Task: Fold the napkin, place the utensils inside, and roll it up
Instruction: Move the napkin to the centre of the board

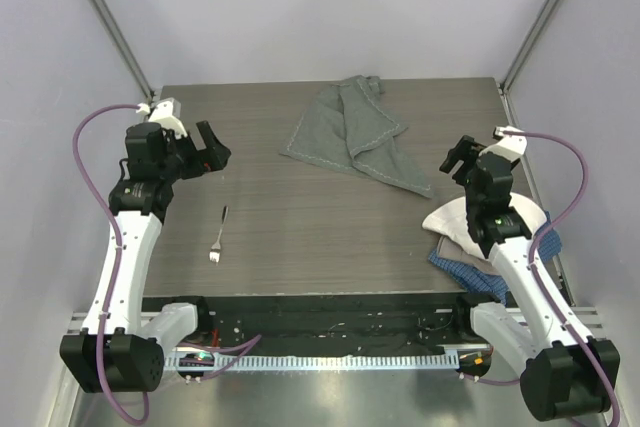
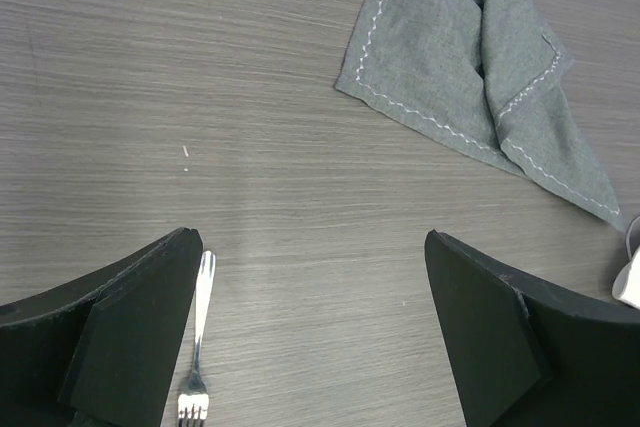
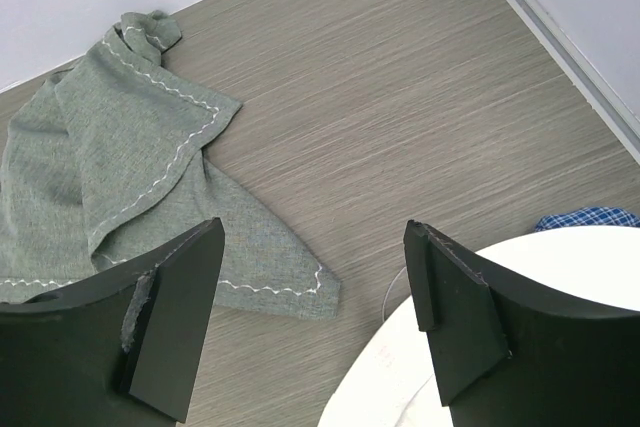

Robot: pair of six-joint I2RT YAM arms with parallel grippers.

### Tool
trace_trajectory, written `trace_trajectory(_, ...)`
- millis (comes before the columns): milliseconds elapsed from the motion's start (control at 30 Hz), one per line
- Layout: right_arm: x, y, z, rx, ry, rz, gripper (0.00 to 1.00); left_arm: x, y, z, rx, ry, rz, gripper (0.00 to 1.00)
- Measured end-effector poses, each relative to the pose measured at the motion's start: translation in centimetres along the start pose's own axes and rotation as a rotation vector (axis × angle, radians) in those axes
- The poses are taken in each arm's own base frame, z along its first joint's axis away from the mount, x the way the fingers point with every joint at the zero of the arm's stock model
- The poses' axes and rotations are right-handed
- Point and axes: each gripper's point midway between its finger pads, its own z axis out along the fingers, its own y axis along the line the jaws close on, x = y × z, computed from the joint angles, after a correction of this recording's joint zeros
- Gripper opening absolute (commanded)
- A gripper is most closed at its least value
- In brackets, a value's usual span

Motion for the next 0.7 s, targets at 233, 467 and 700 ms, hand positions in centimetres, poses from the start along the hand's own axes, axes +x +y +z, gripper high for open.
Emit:
trace_trajectory(233, 0.0, 0.1, 0.2, 0.003, 0.009, -0.003, 0.81, -0.2, 0.6, 0.0, -0.035, -0.009, 0.000, 1.00)
trace_trajectory(467, -0.7, 0.6, 0.5, -0.006, 0.003, 0.002, 0.80, 0.1, 0.8, 0.3, -0.041, 0.003, -0.003, 0.95)
trace_trajectory(700, 0.7, 1.3, 1.3, -0.032, 0.058, 0.009, 0.78, 1.6, 0.8, 2.4, -0.070, 0.070, -0.048, 0.91)
